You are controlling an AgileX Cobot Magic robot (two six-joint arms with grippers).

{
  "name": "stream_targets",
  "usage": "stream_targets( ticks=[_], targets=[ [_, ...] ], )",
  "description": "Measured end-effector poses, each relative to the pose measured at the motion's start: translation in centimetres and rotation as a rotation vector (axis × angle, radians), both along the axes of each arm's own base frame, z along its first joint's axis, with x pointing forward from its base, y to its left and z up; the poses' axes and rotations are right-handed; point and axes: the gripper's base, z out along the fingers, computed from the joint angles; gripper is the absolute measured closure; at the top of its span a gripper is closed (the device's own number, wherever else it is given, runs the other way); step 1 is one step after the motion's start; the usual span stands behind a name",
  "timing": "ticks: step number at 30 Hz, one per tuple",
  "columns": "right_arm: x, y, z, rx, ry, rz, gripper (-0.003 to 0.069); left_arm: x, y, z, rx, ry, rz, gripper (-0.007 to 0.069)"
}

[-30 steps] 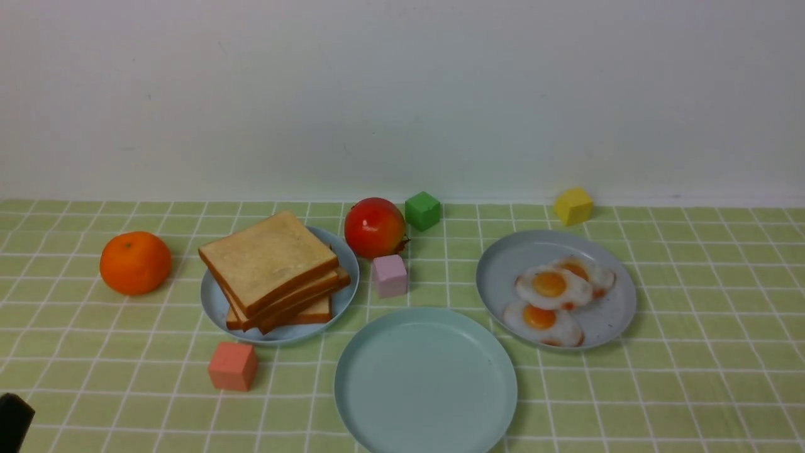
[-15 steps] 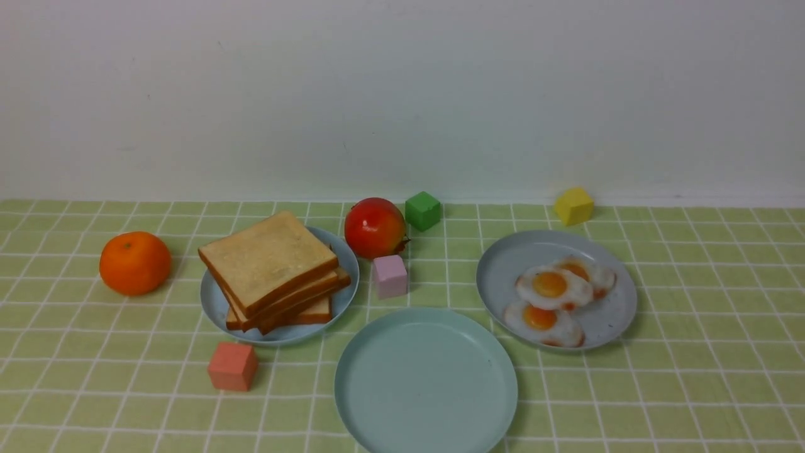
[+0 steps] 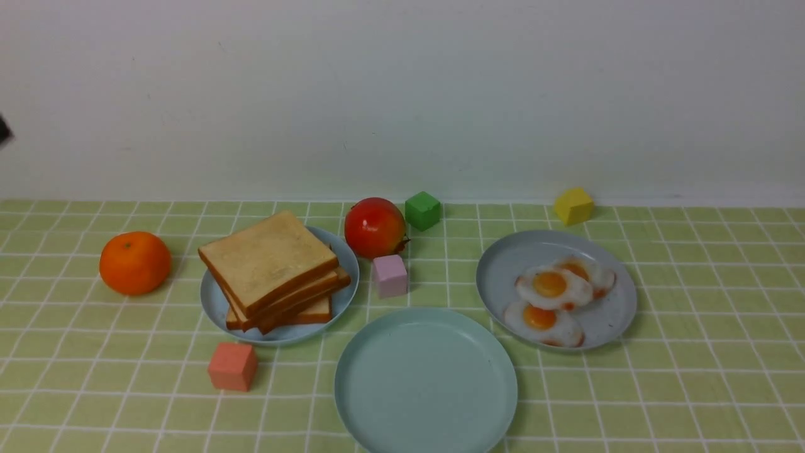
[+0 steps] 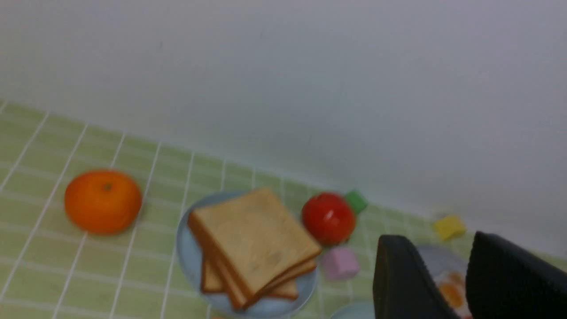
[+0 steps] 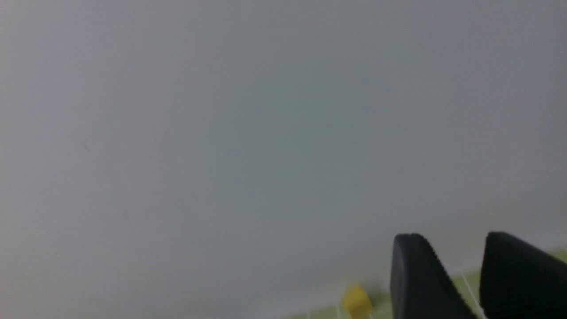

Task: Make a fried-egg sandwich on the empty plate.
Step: Use the left arm to grab a slice of bread

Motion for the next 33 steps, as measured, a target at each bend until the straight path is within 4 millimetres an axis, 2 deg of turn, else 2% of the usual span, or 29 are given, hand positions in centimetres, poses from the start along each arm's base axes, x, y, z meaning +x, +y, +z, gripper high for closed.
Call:
stream_targets(
  ticks=[2,3,6,7,10,14,16,18,21,22,25,30,33],
  targets=[
    [1.3,0.1,-1.2,0.003,0.101,0.001,0.0421,1.6,-0.3,-1.1,0.014,0.071,0.0,0.0386],
    [2.4,0.2,-2.3,0.018,0.191,0.007,0.0421,3.5,-0.7,-2.4,0.028,0.149,0.0,0.0386],
    [3.8,0.9,-4.3,0.018,0.351,0.067,0.0421,6.7,-1.4,-5.1,0.033,0.302,-0.003,0.0386],
    [4.3,1.6,-5.1,-0.021,0.411,0.139,0.0421,8.2,-1.8,-6.4,0.031,0.371,-0.005,0.0386],
    [4.6,3.5,-6.4,-0.101,0.505,0.322,0.0421,10.8,-2.5,-8.2,0.024,0.488,-0.007,0.0386],
    [4.8,6.0,-7.6,-0.203,0.558,0.574,0.0421,13.8,-3.2,-9.3,0.012,0.655,-0.015,0.0386],
    [4.8,6.5,-7.7,-0.203,0.551,0.617,0.0421,15.0,-3.2,-9.9,0.0,0.711,-0.014,0.0386],
    [4.7,7.3,-7.6,-0.205,0.531,0.685,0.0421,17.1,-2.6,-10.6,-0.051,0.772,-0.005,0.0386],
    [4.6,7.7,-7.4,-0.188,0.508,0.722,0.0421,19.4,-1.1,-12.0,-0.161,0.819,0.025,0.0386],
    [4.6,7.7,-7.4,-0.186,0.507,0.723,0.0421,19.5,-1.1,-11.9,-0.168,0.816,0.023,0.0386],
    [4.5,7.9,-7.3,-0.184,0.502,0.733,0.0421,21.2,-0.2,-13.9,-0.248,0.853,0.044,0.0386],
    [4.5,7.9,-7.4,-0.184,0.506,0.739,0.0421,22.9,-0.2,-17.0,-0.282,0.881,0.071,0.0386],
    [4.4,7.9,-7.4,-0.184,0.511,0.743,0.0421,23.6,-0.1,-17.9,-0.285,0.859,0.094,0.0386]
  ],
)
